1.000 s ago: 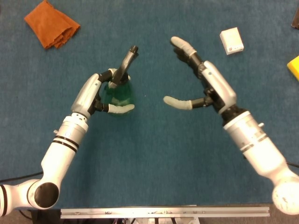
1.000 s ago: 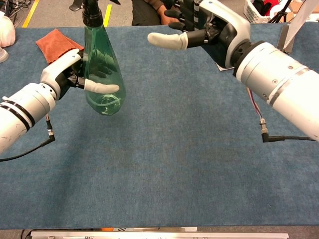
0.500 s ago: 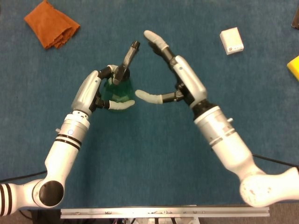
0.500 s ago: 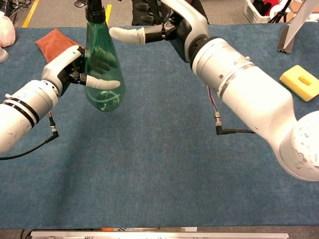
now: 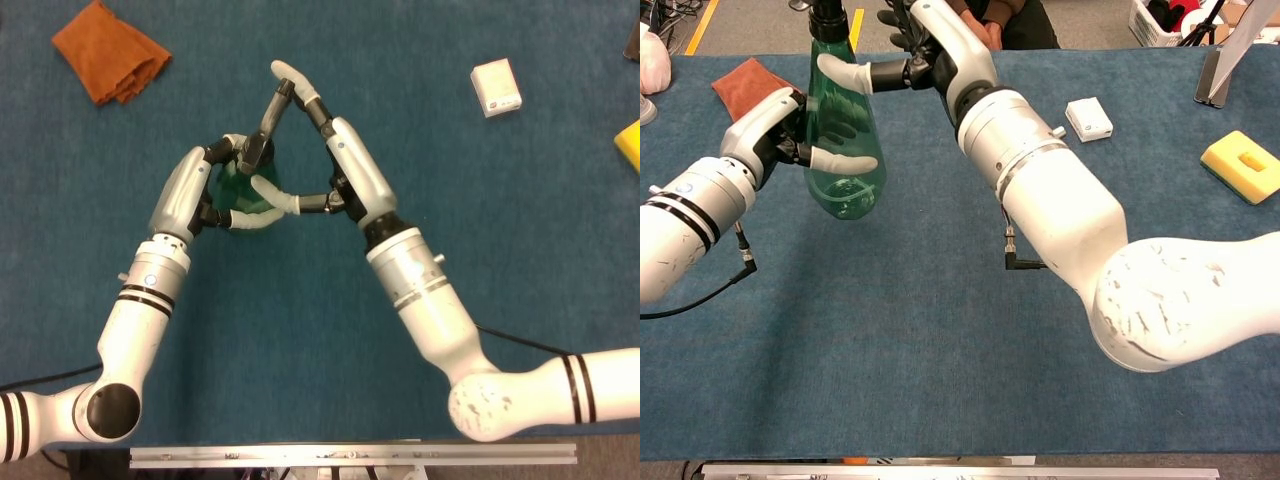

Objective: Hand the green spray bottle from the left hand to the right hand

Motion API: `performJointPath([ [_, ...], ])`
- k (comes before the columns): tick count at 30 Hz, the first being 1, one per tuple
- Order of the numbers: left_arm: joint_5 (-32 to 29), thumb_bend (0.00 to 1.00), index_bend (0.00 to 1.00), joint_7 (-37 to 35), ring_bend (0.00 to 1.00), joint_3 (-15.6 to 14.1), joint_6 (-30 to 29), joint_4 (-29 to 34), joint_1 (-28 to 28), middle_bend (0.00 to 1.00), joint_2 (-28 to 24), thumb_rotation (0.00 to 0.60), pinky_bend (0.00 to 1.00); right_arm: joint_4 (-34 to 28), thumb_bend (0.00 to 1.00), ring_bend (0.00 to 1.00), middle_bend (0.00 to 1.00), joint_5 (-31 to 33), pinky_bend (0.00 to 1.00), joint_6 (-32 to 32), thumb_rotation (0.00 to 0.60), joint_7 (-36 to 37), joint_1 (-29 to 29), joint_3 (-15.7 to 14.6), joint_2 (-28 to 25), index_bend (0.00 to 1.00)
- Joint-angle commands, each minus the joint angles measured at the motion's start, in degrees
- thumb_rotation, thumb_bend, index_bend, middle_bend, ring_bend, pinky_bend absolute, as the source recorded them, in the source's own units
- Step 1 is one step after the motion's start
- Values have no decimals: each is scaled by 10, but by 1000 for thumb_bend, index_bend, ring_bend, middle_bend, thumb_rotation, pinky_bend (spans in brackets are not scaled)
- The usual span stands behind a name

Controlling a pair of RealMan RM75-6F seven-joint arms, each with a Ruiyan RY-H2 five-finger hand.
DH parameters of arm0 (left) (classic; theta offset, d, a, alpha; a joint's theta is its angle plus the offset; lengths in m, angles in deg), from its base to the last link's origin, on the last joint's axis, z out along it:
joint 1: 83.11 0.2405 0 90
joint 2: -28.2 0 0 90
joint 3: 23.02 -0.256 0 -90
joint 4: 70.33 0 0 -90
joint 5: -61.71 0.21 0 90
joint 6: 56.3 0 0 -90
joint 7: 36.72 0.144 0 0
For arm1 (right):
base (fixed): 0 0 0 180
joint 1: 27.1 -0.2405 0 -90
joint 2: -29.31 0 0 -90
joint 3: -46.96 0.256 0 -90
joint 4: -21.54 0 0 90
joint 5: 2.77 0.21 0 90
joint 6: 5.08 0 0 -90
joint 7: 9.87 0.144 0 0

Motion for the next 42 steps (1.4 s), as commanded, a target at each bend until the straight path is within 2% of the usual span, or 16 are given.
performJointPath([
  [1, -5, 137, 412, 1, 379, 2, 2, 1, -1, 444, 1, 600, 507, 17, 276, 0, 51, -5, 0, -2, 600, -3, -8, 9, 16, 0],
  [7, -14, 137, 412, 1, 379, 7, 6, 2, -1, 444, -1, 600, 510, 42, 292, 0, 84, -5, 0, 2, 600, -4, -21, 25, 46, 0],
  [12, -14, 137, 412, 2, 379, 9, 6, 3, 0, 444, -4, 600, 514, 58, 364, 28, 131, 0, 0, 2, 600, -10, -32, 40, 67, 8],
  [19, -17, 142, 412, 2, 379, 11, 6, 8, 1, 444, -7, 600, 515, 76, 475, 112, 211, 13, 5, 1, 600, -6, -36, 57, 94, 154],
  [26, -17, 144, 412, 3, 379, 12, 6, 6, 2, 444, -9, 600, 515, 81, 565, 159, 257, 15, 49, 5, 600, -2, -35, 70, 103, 235],
  [42, -15, 148, 412, 4, 379, 12, 5, 6, 3, 445, -10, 600, 515, 94, 689, 226, 309, 29, 221, 6, 600, 8, -43, 112, 123, 313],
])
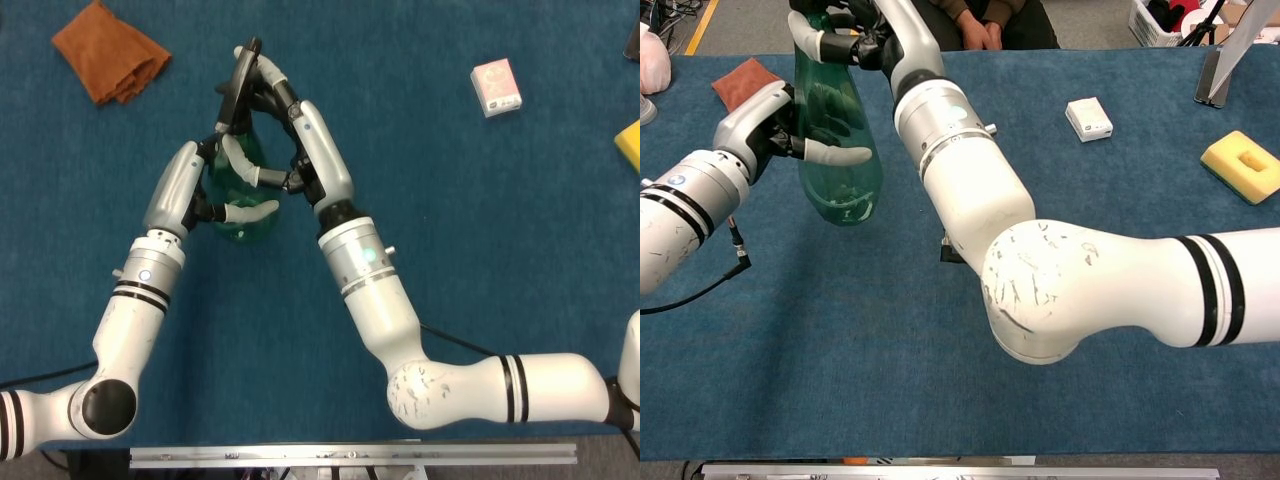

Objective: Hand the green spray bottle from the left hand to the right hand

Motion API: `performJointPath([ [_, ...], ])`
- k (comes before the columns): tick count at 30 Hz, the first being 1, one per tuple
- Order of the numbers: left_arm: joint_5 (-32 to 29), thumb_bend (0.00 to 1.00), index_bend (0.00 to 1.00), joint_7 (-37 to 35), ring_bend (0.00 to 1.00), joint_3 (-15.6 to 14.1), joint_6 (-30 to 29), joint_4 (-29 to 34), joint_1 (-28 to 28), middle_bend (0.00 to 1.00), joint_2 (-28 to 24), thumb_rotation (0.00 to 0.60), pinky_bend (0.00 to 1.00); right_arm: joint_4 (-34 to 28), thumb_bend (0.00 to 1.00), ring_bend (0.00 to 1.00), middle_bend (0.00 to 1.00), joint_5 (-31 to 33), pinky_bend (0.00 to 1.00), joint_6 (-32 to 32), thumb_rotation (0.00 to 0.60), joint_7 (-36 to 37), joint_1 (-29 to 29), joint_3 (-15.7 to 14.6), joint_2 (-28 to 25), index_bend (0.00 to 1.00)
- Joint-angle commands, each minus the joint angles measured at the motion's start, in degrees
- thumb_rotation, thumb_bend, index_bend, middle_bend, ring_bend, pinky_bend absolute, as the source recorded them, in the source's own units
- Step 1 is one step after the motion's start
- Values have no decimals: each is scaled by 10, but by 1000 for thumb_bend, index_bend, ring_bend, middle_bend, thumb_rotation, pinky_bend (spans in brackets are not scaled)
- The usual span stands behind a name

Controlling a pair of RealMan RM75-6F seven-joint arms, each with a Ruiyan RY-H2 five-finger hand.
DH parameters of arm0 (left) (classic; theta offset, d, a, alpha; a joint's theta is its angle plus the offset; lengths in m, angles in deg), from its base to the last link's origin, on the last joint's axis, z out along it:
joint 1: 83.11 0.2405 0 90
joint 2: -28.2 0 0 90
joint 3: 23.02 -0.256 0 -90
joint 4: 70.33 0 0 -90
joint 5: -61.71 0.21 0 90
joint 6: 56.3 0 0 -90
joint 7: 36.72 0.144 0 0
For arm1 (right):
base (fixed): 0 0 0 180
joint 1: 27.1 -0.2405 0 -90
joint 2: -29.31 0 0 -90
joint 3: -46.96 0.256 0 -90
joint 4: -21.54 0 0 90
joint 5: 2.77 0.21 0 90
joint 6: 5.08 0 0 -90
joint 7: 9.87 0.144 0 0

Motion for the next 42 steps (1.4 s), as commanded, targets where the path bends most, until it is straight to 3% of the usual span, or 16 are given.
performJointPath([
  [1, 0, 148, 412, -1, 379, 0, 0, 0, 0, 445, 0, 600, 515, -1, 696, 231, 314, 4, 241, 2, 600, 1, 0, 4, 0, 320],
  [12, 7, 147, 361, -11, 355, -1, 10, -1, 2, 431, -3, 600, 515, -14, 758, 290, 359, 4, 304, 11, 600, 8, 9, 6, -9, 377],
  [17, 10, 147, 254, -22, 238, 0, 21, 1, 4, 299, -13, 600, 507, -17, 766, 307, 367, 4, 325, 15, 600, 13, 13, 6, -14, 386],
  [22, 14, 147, 162, -35, 140, 1, 32, 3, 6, 194, -24, 600, 431, -16, 766, 326, 385, 3, 346, 18, 600, 14, 15, 6, -19, 395],
  [27, 16, 146, 138, -42, 132, 2, 35, 1, 6, 175, -29, 600, 428, -16, 768, 330, 388, 6, 351, 21, 600, 19, 16, 7, -21, 399],
  [34, 24, 146, 14, -56, 5, 4, 40, 3, 9, 46, -39, 600, 298, -16, 772, 344, 396, 12, 365, 26, 600, 24, 17, 13, -27, 410],
  [42, 43, 137, 0, -73, 0, 7, 48, 7, 13, 0, -63, 600, 223, -27, 774, 352, 410, 27, 366, 40, 600, 30, 30, 23, -55, 436],
])
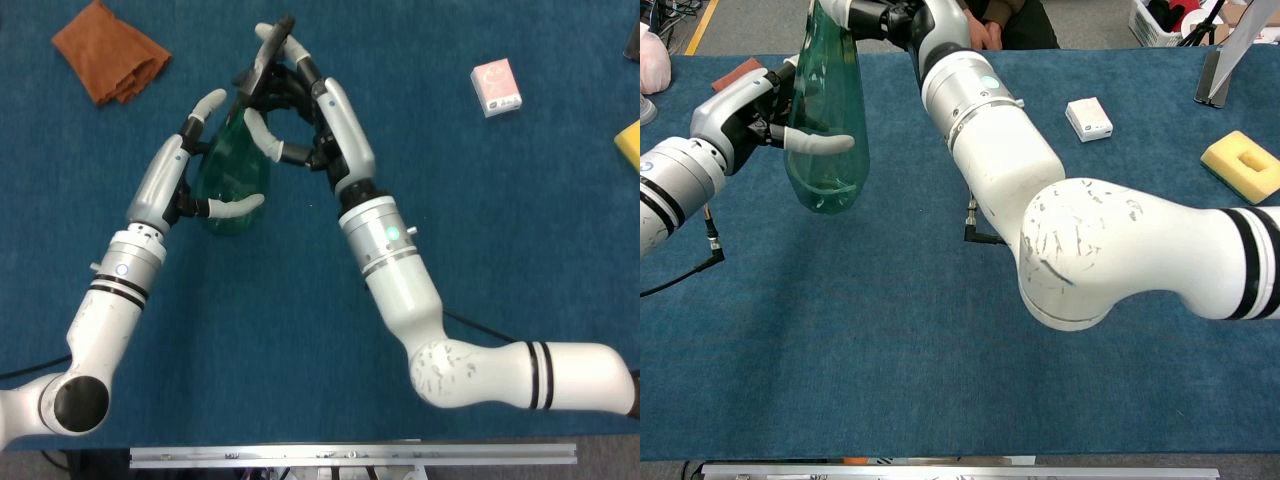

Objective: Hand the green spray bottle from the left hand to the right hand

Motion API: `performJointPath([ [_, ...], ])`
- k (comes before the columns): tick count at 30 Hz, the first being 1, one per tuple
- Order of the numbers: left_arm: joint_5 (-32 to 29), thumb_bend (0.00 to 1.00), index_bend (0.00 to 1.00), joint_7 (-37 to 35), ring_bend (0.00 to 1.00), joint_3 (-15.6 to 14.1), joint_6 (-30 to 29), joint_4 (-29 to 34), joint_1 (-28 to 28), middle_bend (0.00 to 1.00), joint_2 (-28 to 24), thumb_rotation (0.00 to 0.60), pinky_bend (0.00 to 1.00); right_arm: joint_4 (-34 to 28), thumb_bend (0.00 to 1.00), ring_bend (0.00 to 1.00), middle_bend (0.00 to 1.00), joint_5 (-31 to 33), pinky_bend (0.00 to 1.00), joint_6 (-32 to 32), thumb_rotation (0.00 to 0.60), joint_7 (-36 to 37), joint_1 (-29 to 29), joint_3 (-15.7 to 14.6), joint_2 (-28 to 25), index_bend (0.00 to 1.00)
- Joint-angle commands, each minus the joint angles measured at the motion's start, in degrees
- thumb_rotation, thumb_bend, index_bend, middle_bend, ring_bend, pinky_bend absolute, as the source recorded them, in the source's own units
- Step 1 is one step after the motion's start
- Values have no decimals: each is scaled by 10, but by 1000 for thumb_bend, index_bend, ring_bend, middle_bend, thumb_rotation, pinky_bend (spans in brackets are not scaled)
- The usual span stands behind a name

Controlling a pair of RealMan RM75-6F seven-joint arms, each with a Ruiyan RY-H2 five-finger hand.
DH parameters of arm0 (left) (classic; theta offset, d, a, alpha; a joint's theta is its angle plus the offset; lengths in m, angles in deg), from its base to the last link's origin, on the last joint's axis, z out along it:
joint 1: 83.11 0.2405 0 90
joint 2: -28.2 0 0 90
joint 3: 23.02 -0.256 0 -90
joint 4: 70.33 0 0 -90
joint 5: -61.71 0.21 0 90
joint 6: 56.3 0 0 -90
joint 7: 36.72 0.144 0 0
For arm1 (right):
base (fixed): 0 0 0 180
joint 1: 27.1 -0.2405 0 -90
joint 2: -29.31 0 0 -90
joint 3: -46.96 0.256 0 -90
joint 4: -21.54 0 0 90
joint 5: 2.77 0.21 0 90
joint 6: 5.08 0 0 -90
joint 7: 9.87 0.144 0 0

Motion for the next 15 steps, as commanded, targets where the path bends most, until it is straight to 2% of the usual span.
performJointPath([
  [1, 6, 136, 0, -4, 0, 1, 3, 1, 2, 0, -9, 600, 221, -8, 773, 355, 410, 6, 366, 7, 600, 1, 7, 3, -14, 437],
  [7, 18, 135, 0, -9, 0, 1, 1, -4, 6, 0, -31, 600, 203, -36, 774, 359, 410, 22, 366, 31, 600, 0, 27, 3, -62, 437],
  [15, 41, 135, 0, -20, 0, -1, 7, -17, 12, 0, -64, 600, 202, -101, 774, 361, 410, 40, 366, 74, 600, 5, 69, -15, -150, 438],
])
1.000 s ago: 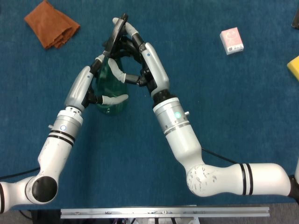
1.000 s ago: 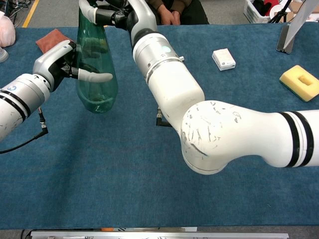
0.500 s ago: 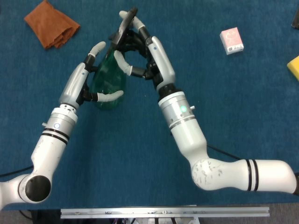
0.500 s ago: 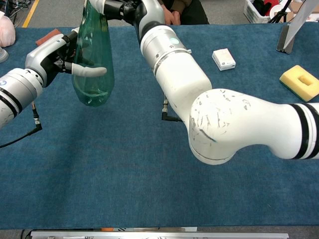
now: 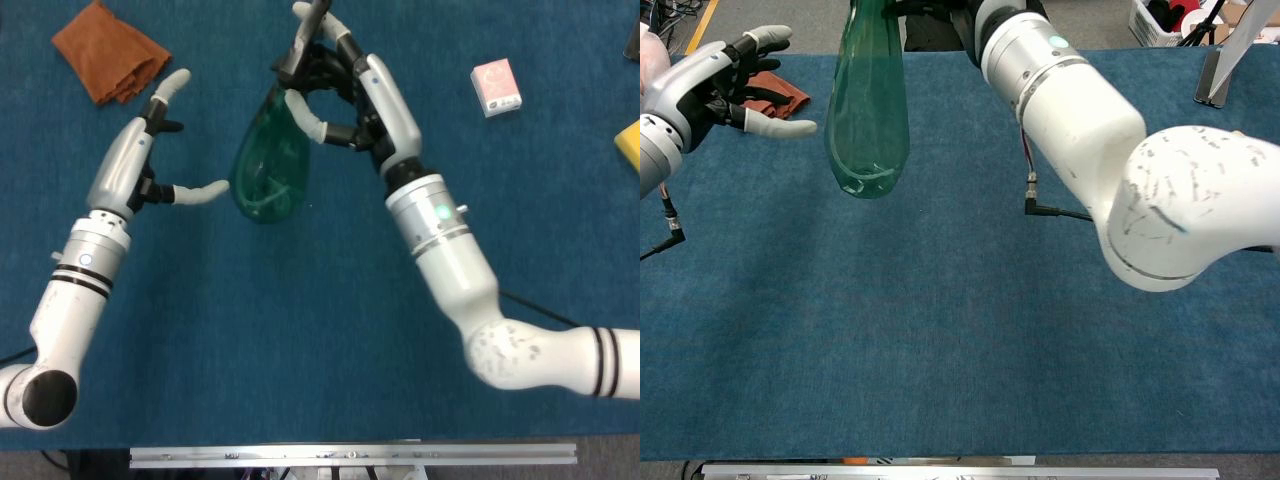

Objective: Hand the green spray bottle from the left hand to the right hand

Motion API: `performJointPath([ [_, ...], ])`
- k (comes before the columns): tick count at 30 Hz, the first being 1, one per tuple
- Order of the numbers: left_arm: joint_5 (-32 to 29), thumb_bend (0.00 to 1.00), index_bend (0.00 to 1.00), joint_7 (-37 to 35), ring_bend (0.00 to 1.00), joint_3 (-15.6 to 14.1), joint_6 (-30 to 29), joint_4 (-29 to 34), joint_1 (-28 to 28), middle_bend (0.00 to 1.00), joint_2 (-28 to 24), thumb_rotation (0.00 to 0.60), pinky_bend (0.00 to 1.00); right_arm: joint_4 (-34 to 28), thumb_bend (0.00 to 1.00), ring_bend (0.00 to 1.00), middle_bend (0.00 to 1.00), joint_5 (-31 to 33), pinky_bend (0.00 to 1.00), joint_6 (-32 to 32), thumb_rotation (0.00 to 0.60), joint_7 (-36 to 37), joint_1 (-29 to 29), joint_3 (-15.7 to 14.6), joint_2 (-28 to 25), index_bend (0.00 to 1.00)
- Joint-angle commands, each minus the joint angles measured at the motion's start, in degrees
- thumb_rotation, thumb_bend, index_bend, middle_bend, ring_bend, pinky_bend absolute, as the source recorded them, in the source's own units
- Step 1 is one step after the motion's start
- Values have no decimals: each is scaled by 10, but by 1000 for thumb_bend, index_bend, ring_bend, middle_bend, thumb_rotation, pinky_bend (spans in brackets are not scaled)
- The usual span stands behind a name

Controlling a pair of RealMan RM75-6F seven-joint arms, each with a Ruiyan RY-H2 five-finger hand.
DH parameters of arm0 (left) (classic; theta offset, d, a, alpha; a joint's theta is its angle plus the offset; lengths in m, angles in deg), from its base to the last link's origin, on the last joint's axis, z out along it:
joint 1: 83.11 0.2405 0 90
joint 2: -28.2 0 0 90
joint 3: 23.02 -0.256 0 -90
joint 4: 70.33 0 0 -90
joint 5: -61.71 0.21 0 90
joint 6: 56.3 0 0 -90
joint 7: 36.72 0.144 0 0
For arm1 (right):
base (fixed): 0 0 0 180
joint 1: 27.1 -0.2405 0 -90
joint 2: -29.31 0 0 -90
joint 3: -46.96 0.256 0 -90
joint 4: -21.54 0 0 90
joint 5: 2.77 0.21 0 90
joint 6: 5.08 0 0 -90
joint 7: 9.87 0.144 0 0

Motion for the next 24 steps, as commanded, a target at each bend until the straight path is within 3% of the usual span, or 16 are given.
performJointPath([
  [1, 9, 135, 0, -6, 0, -2, 3, -6, 2, 0, -10, 600, 202, -39, 774, 361, 410, 15, 366, 30, 600, 6, 26, -12, -48, 437],
  [12, 47, 135, 0, -12, 0, -18, 7, -19, 4, 0, -27, 600, 202, -117, 768, 360, 412, 3, 366, 121, 600, 57, 91, -35, -192, 438],
  [24, 94, 135, 0, -33, 0, -44, -1, -12, 19, 0, -47, 599, 202, -156, 759, 361, 412, -96, 366, 195, 600, 171, 182, -50, -314, 438],
])
